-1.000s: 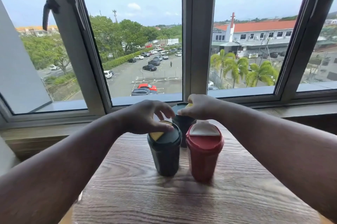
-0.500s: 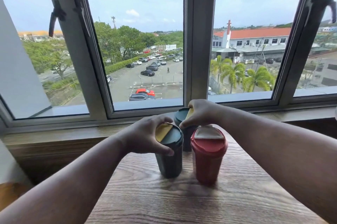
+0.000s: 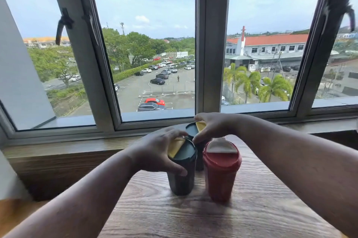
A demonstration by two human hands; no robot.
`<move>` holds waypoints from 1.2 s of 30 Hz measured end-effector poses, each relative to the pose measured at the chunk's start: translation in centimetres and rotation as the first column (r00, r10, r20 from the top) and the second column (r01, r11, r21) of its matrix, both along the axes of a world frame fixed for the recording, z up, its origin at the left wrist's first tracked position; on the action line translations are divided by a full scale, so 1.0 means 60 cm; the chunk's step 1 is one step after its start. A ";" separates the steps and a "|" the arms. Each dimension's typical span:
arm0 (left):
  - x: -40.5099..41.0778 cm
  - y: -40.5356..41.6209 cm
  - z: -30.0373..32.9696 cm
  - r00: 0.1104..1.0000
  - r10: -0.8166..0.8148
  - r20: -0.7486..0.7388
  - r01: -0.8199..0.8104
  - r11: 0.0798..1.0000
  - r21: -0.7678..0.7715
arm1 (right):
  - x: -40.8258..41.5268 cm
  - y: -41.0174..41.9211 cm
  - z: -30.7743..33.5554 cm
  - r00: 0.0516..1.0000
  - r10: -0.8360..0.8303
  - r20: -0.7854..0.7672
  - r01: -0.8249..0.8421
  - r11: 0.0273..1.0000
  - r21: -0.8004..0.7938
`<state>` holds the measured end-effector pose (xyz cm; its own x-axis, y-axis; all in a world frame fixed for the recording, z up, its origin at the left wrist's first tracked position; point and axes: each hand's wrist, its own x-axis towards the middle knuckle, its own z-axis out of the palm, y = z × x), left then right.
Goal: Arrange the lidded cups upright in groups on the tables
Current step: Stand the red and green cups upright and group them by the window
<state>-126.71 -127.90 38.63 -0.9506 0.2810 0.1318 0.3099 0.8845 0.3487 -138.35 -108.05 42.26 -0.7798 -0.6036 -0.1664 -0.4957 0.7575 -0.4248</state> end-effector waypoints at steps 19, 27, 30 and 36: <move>0.021 0.020 -0.012 0.980 0.160 -0.117 -0.152 0.986 0.073 | -0.014 0.000 0.008 0.994 0.074 0.077 -0.080 0.993 0.089; 0.035 0.030 -0.027 0.953 0.261 -0.155 -0.228 0.953 0.201 | -0.020 -0.002 0.003 1.000 -0.006 -0.006 0.006 0.996 0.092; 0.033 0.029 -0.035 0.952 0.263 -0.158 -0.218 0.943 0.253 | -0.022 0.002 0.001 1.000 0.020 0.024 -0.020 1.000 0.022; 0.034 0.023 -0.035 0.956 0.264 -0.126 -0.216 0.928 0.303 | -0.033 0.013 -0.005 0.991 0.086 0.103 -0.078 0.993 -0.084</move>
<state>-124.70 -126.52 36.55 -0.9440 -0.0245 0.3291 0.1737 0.8111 0.5585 -140.32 -107.29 41.97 -0.7074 -0.6794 -0.1949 -0.5036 0.6779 -0.5356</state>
